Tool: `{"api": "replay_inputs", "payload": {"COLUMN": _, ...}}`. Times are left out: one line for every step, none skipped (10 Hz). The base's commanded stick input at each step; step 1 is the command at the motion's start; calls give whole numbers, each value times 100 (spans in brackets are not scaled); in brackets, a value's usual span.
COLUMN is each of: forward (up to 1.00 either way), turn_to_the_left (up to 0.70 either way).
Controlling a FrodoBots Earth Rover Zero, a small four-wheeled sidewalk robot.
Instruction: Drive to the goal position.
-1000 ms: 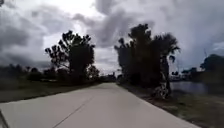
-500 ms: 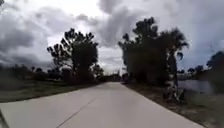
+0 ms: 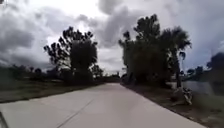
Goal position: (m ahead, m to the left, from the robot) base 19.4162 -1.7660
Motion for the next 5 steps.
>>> {"api": "replay_inputs", "payload": {"forward": 85, "turn_to_the_left": 0}}
{"api": "replay_inputs", "payload": {"forward": 85, "turn_to_the_left": 0}}
{"api": "replay_inputs", "payload": {"forward": 85, "turn_to_the_left": 0}}
{"api": "replay_inputs", "payload": {"forward": 85, "turn_to_the_left": 10}}
{"api": "replay_inputs", "payload": {"forward": 85, "turn_to_the_left": 23}}
